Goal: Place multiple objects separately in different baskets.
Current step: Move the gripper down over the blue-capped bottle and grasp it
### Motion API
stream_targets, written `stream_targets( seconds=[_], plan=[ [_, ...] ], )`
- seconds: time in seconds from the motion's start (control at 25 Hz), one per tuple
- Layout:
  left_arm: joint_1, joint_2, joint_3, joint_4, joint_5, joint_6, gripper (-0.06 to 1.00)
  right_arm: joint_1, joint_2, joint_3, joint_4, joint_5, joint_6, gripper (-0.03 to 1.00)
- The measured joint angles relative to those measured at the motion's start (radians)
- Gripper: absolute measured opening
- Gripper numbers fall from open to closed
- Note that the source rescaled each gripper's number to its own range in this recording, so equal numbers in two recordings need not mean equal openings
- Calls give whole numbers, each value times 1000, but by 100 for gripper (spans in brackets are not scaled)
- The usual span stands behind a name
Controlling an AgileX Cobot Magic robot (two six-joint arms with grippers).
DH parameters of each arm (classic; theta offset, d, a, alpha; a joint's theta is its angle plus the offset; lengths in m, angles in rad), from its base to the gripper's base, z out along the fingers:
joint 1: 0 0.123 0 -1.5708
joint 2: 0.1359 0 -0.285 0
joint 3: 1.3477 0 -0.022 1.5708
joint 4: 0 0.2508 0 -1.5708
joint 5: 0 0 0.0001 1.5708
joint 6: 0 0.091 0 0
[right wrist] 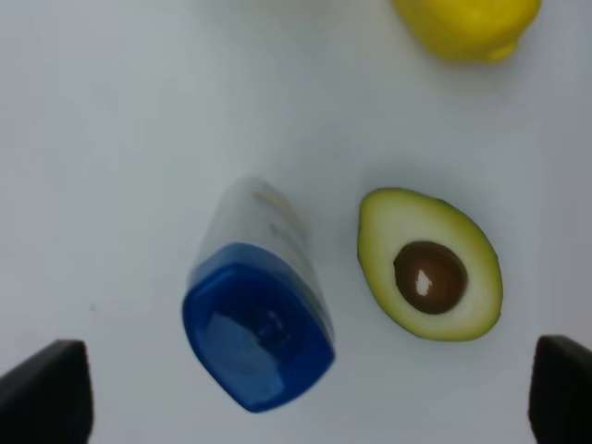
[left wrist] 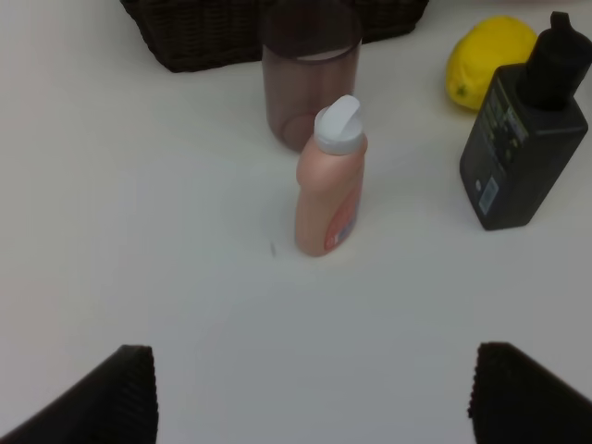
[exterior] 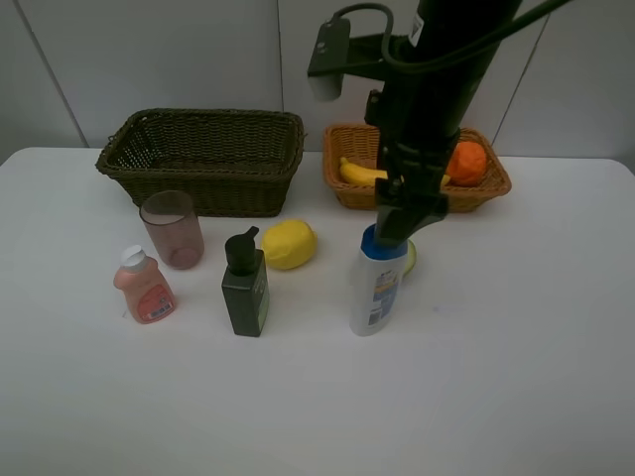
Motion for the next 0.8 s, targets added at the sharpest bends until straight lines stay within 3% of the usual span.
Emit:
stream_targets(
  seconds=[0.44, 0.8],
  plan=[
    [0, 0, 0, 0, 0, 0, 90, 26, 0, 115, -1, 1, -69, 100],
    [0, 0, 0, 0, 0, 0, 90, 26, 15, 119, -1, -80, -114, 100]
  ],
)
